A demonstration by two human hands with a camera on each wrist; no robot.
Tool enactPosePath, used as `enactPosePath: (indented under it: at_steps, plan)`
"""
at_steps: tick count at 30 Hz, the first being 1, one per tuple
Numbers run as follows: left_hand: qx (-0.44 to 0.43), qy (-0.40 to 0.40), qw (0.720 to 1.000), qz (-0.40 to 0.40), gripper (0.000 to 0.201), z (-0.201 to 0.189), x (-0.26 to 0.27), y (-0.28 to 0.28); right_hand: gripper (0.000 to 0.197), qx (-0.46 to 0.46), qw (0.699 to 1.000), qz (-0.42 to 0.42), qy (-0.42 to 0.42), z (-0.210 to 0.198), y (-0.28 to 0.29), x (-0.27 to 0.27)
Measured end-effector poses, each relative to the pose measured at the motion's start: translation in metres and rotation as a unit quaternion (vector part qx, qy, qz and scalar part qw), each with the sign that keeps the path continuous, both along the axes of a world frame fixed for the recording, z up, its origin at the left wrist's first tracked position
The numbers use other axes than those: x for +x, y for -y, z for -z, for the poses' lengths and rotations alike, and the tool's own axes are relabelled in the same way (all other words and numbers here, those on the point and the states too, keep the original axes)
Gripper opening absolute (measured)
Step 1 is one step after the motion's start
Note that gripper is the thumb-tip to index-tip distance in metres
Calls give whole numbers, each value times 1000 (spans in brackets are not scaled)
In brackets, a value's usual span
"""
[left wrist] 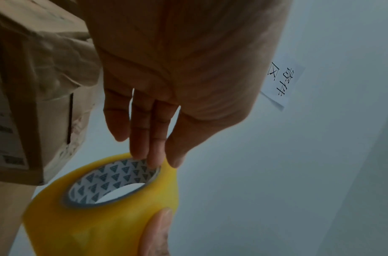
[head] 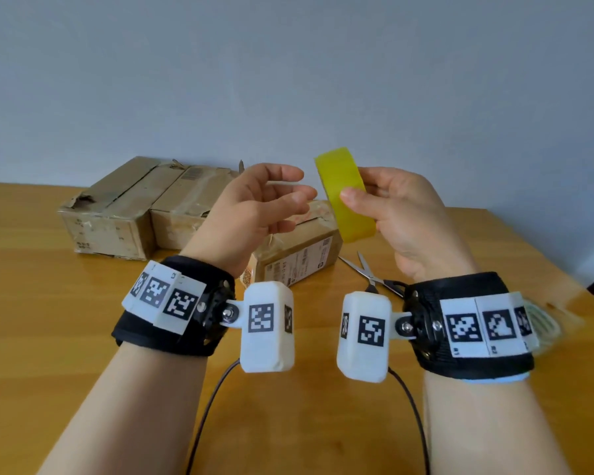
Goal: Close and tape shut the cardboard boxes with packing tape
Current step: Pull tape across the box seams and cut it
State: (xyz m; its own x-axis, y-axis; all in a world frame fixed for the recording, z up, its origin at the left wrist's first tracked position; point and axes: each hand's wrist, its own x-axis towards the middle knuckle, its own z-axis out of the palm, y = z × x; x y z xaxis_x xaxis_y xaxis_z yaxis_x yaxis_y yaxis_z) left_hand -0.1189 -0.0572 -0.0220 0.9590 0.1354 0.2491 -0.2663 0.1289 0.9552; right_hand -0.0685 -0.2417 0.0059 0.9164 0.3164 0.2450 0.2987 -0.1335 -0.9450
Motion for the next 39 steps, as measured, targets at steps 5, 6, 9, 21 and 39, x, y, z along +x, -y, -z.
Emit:
enactPosePath:
  at_steps: [5, 6, 9, 21, 39]
  plan:
    - [43, -30, 999, -10, 40, -7, 6, -2, 22, 14, 999, -31, 2, 6, -6, 2]
    - [53, -42, 998, -13, 38, -7, 6, -1, 21, 16, 999, -37, 2, 7, -7, 2]
    - [93, -77, 993, 5, 35, -6, 4, 2, 22, 17, 998, -54, 7, 9, -8, 0]
    - [-107, -125, 980, 115, 30, -13, -1, -6, 32, -24, 992, -106, 64, -1, 18, -9]
    - [-87, -118, 978, 149, 51, -12, -1, 0, 30, -175, 978, -58, 100, 0, 7, -15]
